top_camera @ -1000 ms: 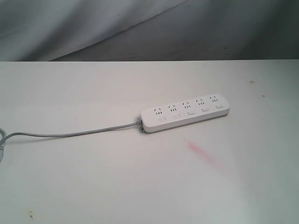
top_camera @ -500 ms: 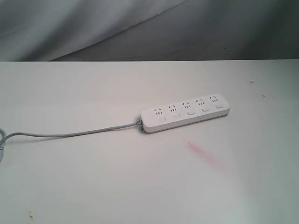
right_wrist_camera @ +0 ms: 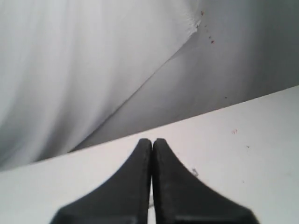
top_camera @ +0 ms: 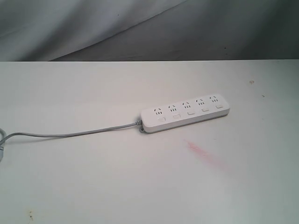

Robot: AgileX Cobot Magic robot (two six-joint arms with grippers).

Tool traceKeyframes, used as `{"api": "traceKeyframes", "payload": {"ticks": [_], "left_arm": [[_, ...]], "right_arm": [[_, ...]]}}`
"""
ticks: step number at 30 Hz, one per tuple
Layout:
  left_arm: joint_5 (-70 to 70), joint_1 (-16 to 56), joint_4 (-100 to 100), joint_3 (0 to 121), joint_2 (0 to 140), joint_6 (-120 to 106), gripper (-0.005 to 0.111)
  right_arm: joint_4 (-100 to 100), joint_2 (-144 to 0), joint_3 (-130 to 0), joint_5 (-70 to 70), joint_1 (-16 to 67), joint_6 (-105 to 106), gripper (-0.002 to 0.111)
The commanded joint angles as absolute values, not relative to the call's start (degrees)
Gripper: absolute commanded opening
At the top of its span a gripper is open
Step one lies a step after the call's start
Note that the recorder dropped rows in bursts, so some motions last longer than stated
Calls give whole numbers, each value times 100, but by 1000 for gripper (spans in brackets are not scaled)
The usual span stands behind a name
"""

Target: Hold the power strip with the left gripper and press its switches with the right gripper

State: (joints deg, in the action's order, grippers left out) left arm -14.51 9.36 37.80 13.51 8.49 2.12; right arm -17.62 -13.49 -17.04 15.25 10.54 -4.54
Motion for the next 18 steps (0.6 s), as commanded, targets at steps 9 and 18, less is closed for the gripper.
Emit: {"api": "traceKeyframes", "payload": {"ticks": [9,18], "left_arm": [[-3626,924,5688,3733,5694,-3692,0],[-3413,1947,5045,5964,8665,-3773,0]], "right_arm": [[-2060,-5343,-4145,3143,2021,1049,0],[-1964,-8329,-5776,3439,2121,1049,0]]}}
